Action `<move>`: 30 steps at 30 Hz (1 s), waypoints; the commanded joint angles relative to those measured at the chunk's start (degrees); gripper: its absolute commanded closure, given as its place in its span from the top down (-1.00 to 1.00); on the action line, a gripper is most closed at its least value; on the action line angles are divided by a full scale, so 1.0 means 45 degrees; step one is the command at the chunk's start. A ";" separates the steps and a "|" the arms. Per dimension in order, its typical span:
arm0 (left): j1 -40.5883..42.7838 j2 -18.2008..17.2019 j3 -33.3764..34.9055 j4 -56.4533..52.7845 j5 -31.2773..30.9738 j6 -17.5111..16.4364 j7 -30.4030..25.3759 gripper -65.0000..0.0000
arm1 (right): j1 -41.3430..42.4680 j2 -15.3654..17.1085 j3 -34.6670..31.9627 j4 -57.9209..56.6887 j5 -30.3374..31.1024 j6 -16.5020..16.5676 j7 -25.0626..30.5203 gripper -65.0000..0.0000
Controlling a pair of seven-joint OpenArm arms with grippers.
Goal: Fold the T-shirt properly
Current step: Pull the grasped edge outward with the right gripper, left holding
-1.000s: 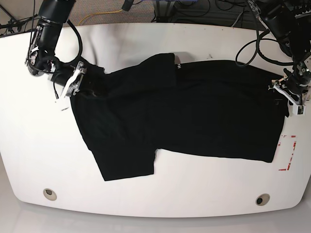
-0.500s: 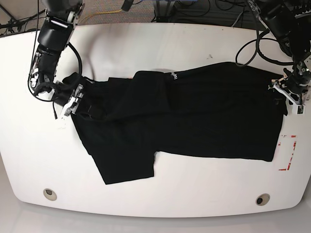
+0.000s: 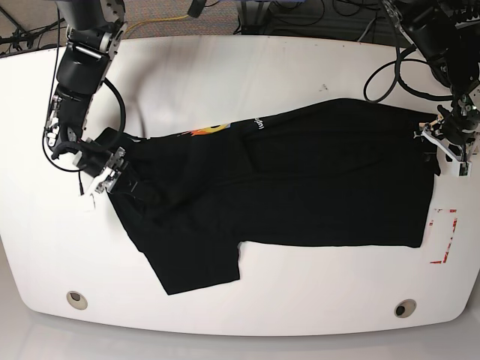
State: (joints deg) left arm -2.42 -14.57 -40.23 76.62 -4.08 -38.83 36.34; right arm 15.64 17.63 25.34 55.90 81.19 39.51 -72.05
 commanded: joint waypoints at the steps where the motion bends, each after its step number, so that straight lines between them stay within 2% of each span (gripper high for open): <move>1: -0.0176 -0.0230 -0.0037 0.0253 -0.0159 0.0043 -0.0290 0.22 | -0.0203 0.0801 0.0082 0.0325 0.0391 0.0110 0.0295 0.49; 2: -0.0176 -0.0230 -0.0037 0.0253 -0.0159 0.0043 -0.0290 0.22 | -0.0359 0.0957 0.0122 0.0521 0.0391 0.0110 0.0314 0.62; 4: -0.0176 -0.0230 -0.0037 0.0234 -0.0159 0.0043 -0.0290 0.22 | -0.0848 0.1328 0.0141 0.1009 0.0391 0.0110 0.0373 0.74; 7: -0.0176 -0.0230 -0.0018 0.0214 -0.0159 0.0043 -0.0290 0.22 | -0.1492 0.2012 0.0161 0.1615 0.0391 0.0110 0.0607 0.74; 12: -0.0176 -0.0230 -0.0018 0.0214 -0.0159 0.0043 -0.0290 0.22 | -0.2665 0.2754 0.0161 0.2513 0.0254 0.0110 0.0744 0.74; 15: -0.0176 -0.0230 0.0080 0.0214 -0.0159 0.0043 -0.0290 0.22 | -0.3036 0.3008 0.0161 0.3060 -0.0899 0.0110 0.0881 0.74; 21: -0.0176 -0.0211 0.0900 0.0214 -0.0159 0.0043 -0.0290 0.22 | -0.3915 0.2969 0.0180 0.4291 -0.3380 0.0110 0.1467 0.74; 30: 0.0039 -0.0055 0.1447 0.0058 -0.0081 0.0062 -0.0290 0.22 | -0.4149 0.2110 0.0180 0.4682 -0.4591 0.0110 0.2014 0.74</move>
State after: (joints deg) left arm -2.39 -14.31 -33.91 76.58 -4.05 -38.79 36.36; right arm -3.86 25.85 25.63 74.67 59.79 39.48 -64.66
